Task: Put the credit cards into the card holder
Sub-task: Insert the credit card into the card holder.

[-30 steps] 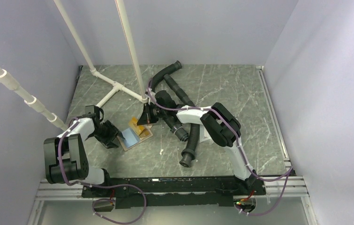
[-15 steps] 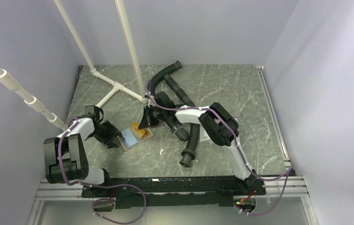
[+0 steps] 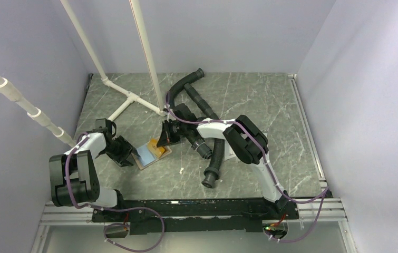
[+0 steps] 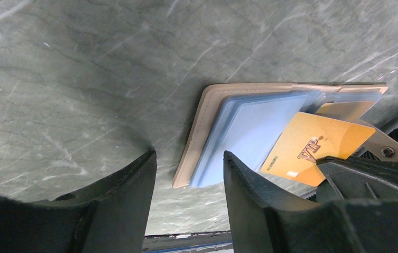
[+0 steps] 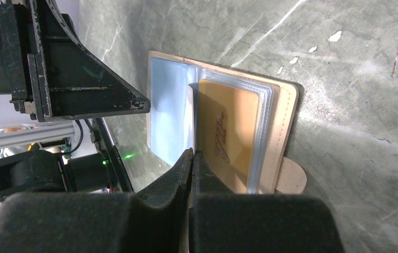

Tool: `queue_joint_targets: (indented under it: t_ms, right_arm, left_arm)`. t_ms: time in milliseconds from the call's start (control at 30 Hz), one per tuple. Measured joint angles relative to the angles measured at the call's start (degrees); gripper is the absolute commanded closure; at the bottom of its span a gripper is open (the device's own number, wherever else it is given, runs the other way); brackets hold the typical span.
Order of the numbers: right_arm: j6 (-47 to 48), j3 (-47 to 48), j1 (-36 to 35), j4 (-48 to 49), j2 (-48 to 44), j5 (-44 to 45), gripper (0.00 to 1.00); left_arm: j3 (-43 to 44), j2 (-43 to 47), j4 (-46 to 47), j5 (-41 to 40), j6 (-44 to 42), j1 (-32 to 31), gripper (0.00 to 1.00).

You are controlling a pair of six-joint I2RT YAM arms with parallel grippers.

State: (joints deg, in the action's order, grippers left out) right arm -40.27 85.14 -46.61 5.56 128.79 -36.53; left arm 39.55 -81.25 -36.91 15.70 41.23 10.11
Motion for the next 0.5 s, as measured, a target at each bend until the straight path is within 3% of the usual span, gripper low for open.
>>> queue_joint_targets:
  t_ms: [500]
  right_arm:
    - [-3.1,3.6,0.0,1.4,4.7,-3.8,1.00]
  left_arm:
    - [-0.5,0.0,0.4,0.1,0.2,0.3,0.53]
